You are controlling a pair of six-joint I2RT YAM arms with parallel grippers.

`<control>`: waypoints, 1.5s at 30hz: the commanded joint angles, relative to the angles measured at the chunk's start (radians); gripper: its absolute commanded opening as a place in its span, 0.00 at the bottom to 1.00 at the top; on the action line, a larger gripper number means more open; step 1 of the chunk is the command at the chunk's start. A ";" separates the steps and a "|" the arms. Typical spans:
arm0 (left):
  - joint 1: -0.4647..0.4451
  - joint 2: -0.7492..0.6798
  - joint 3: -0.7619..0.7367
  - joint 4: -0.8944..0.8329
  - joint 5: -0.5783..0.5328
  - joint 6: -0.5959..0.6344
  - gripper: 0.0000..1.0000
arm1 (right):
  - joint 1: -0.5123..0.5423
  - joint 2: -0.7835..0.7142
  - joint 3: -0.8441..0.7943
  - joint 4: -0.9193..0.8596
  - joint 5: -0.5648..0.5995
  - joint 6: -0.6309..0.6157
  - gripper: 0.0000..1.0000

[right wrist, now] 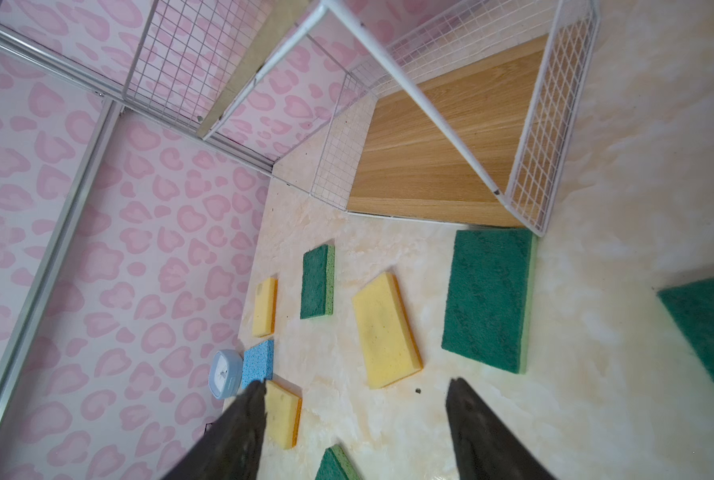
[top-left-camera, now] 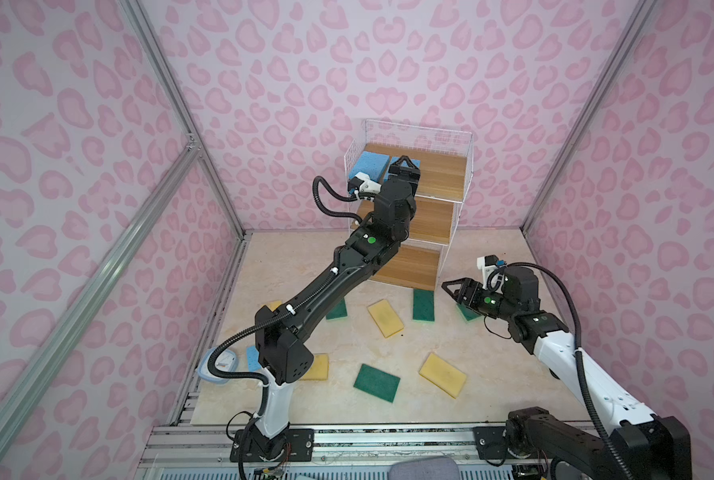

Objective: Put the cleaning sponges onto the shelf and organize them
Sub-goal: 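Carry the blue sponge with the left gripper onto the top shelf beside the first, then open the left gripper and withdraw it from the shelf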

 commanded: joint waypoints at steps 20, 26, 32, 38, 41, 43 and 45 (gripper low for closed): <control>-0.017 -0.112 -0.184 -0.057 0.025 0.045 0.98 | 0.007 -0.022 0.050 -0.028 0.016 -0.015 0.71; -0.017 -0.173 -0.242 -0.046 0.006 0.085 0.98 | 0.013 -0.041 0.085 -0.042 0.018 -0.031 0.59; -0.018 -0.283 -0.355 -0.030 0.002 0.164 0.98 | 0.038 -0.046 0.176 -0.091 0.051 -0.059 0.35; 0.020 -0.422 -0.524 -0.027 0.118 0.252 0.98 | 0.140 -0.003 0.311 -0.148 0.153 -0.123 0.24; 0.091 -0.496 -0.642 -0.017 0.284 0.246 1.00 | 0.165 0.042 0.396 -0.167 0.191 -0.143 0.21; 0.145 -0.526 -0.705 -0.004 0.422 0.274 0.98 | 0.173 0.078 0.441 -0.160 0.192 -0.146 0.17; 0.188 -0.550 -0.752 -0.028 0.505 0.298 0.94 | 0.183 0.115 0.497 -0.160 0.200 -0.154 0.11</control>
